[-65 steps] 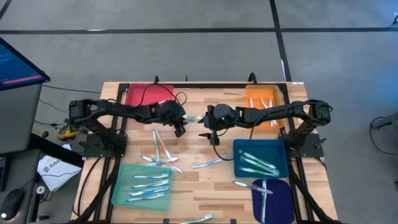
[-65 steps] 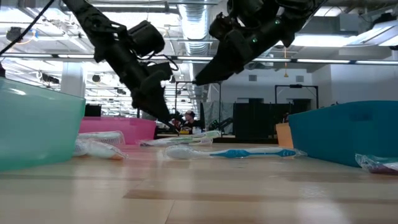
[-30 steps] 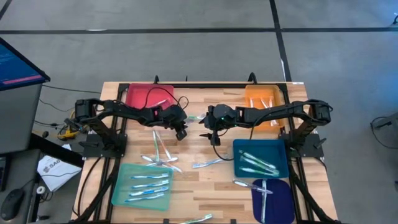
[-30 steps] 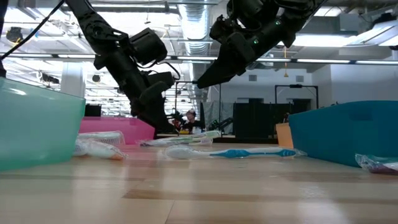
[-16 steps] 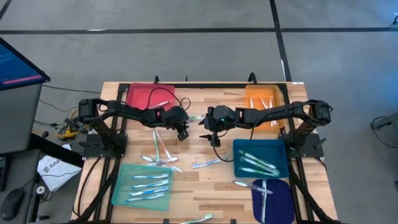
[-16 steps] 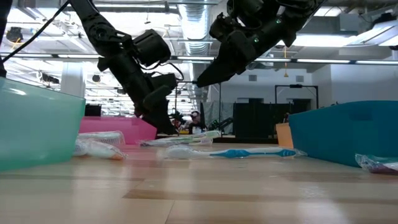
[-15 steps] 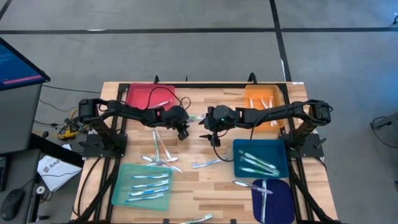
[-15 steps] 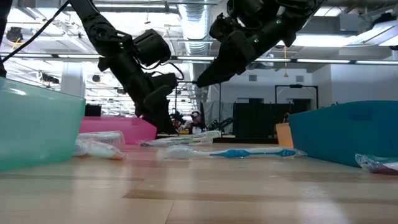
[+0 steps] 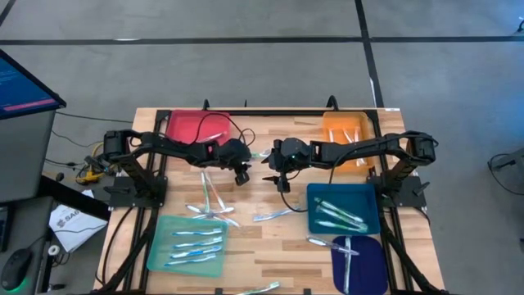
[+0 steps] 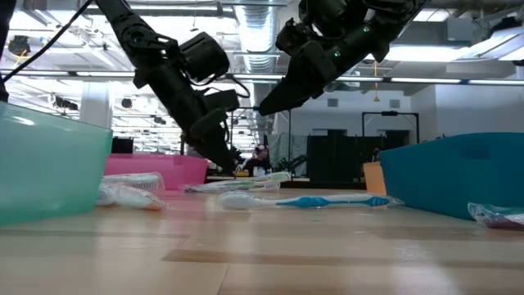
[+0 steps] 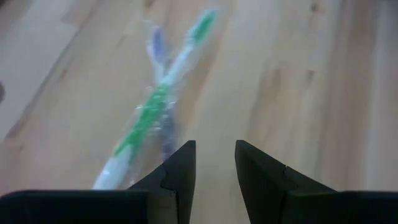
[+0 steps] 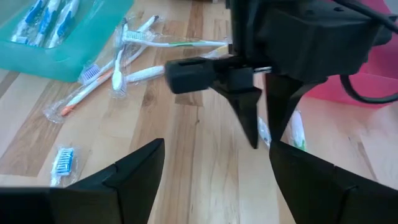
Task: Pick & Place Toothbrushes
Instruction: Put the violet toothbrush into the pink bin
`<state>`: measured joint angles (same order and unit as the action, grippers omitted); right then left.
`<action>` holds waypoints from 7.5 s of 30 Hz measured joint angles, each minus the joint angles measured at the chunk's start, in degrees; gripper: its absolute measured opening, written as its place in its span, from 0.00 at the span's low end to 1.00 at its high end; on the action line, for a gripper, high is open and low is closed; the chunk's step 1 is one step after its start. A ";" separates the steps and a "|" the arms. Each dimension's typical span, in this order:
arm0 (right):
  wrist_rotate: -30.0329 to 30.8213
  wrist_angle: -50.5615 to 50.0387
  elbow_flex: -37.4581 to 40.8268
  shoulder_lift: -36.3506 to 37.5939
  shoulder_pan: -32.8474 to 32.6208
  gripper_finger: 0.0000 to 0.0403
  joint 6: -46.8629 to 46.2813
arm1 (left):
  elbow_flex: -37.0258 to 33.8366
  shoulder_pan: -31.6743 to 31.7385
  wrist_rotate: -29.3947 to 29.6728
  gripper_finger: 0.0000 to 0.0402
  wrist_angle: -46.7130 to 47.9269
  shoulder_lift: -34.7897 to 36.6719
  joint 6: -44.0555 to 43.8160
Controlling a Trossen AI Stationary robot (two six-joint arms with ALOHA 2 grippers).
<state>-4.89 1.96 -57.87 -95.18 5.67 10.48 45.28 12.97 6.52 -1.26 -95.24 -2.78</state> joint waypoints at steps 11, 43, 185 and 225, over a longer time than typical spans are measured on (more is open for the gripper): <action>-0.02 -0.02 0.00 0.00 -0.09 0.71 -0.32 | 0.93 -0.57 0.48 0.26 2.74 -0.97 -0.05; -0.02 -1.62 0.00 0.02 -0.79 0.71 -1.15 | 6.33 -1.10 -2.34 0.00 8.26 -11.00 -0.20; -0.02 -3.28 0.00 0.02 -2.33 0.71 -4.09 | 10.18 22.16 13.86 0.04 55.03 26.18 2.29; -0.02 -3.13 0.00 0.02 -3.04 0.71 -4.08 | 10.12 29.45 22.73 0.71 48.69 18.49 4.98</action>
<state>-4.91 -1.17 -57.87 -95.15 2.63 6.40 55.40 42.42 29.25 47.43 -76.75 2.19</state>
